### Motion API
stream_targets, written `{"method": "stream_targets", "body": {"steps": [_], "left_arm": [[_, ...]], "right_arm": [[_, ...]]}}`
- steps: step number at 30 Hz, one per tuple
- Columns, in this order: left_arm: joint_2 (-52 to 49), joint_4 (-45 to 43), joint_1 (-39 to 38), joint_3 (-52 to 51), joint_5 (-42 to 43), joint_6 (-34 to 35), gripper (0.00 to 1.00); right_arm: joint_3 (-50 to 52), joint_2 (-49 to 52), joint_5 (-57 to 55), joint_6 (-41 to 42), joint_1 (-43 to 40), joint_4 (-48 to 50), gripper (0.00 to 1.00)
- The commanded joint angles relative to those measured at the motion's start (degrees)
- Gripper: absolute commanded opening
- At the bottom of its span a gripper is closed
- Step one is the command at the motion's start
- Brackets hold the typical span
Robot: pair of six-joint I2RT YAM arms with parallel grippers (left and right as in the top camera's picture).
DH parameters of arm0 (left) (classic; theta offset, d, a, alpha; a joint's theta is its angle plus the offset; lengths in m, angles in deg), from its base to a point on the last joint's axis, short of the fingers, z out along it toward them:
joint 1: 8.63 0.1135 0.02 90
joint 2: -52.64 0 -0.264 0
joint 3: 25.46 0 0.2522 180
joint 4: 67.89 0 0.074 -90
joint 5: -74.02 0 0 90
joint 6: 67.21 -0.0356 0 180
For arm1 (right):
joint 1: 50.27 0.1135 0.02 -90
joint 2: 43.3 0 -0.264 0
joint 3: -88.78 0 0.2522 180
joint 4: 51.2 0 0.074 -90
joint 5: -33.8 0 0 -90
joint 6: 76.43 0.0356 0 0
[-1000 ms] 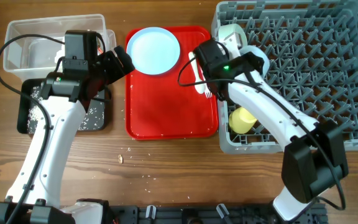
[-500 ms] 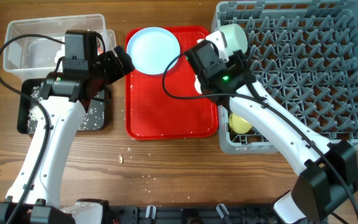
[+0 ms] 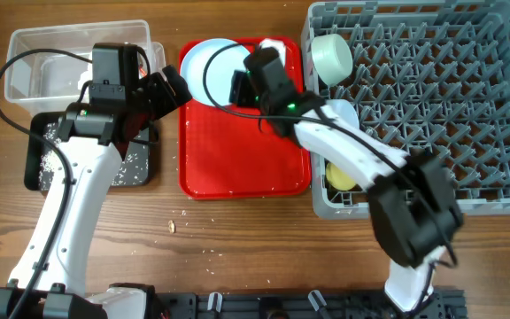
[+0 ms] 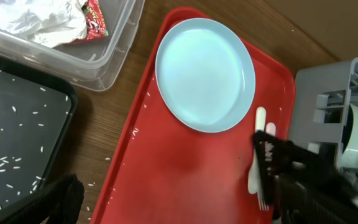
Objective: Sort waste into correct bins and load items into the dishwasher rack
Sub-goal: 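Reach the right gripper to the light-blue plate and grasp its rim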
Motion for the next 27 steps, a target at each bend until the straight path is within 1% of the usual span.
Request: {"method": "stream_targets", "body": {"steps": [1,3,4,6,7,8,9,10,16,20,21,22,23,24,25,26,27], "left_arm": [[-0.5,0.0,0.3,0.4,0.5,-0.2,1.00],[-0.5,0.0,0.3,0.4,0.5,-0.2,1.00],[-0.5,0.0,0.3,0.4,0.5,-0.2,1.00],[-0.5,0.0,0.3,0.4,0.5,-0.2,1.00],[-0.5,0.0,0.3,0.4,0.5,-0.2,1.00],[-0.5,0.0,0.3,0.4,0.5,-0.2,1.00],[-0.5,0.0,0.3,0.4,0.5,-0.2,1.00],[-0.5,0.0,0.3,0.4,0.5,-0.2,1.00],[-0.5,0.0,0.3,0.4,0.5,-0.2,1.00],[-0.5,0.0,0.3,0.4,0.5,-0.2,1.00],[-0.5,0.0,0.3,0.4,0.5,-0.2,1.00],[-0.5,0.0,0.3,0.4,0.5,-0.2,1.00],[-0.5,0.0,0.3,0.4,0.5,-0.2,1.00],[-0.5,0.0,0.3,0.4,0.5,-0.2,1.00],[-0.5,0.0,0.3,0.4,0.5,-0.2,1.00],[-0.5,0.0,0.3,0.4,0.5,-0.2,1.00],[-0.5,0.0,0.3,0.4,0.5,-0.2,1.00]], "right_arm": [[-6.0,5.9,3.4,2.7,-0.3,0.7,0.75],[-6.5,8.6,3.2,2.8,-0.3,3.2,0.73],[-6.5,10.3,3.2,2.8,-0.3,4.7,0.68],[-6.5,12.4,3.2,4.1,-0.3,5.6,0.63],[-6.5,13.1,3.2,4.0,-0.3,5.6,0.55],[-6.5,13.8,2.8,4.0,-0.3,5.6,0.41],[-6.5,14.4,2.3,4.0,-0.3,5.5,0.31],[-6.5,14.5,1.9,4.0,-0.3,5.4,0.28],[-6.5,15.6,1.3,4.0,-0.3,2.4,0.27],[-6.6,14.2,5.2,2.8,-0.3,1.8,0.27],[-6.6,12.6,6.3,1.1,-0.3,1.0,0.37],[-6.6,11.3,6.2,0.7,-0.3,0.0,0.44],[-6.6,9.3,6.3,-1.0,-0.3,-1.2,0.55],[-6.6,7.8,6.4,-2.7,-0.3,-1.8,0.61],[-6.6,6.4,6.4,-3.0,-0.3,-2.5,0.73],[-6.6,5.2,6.4,-3.1,-0.3,-2.6,1.00],[-6.6,4.2,6.4,-3.1,-0.3,-2.4,1.00]]}}
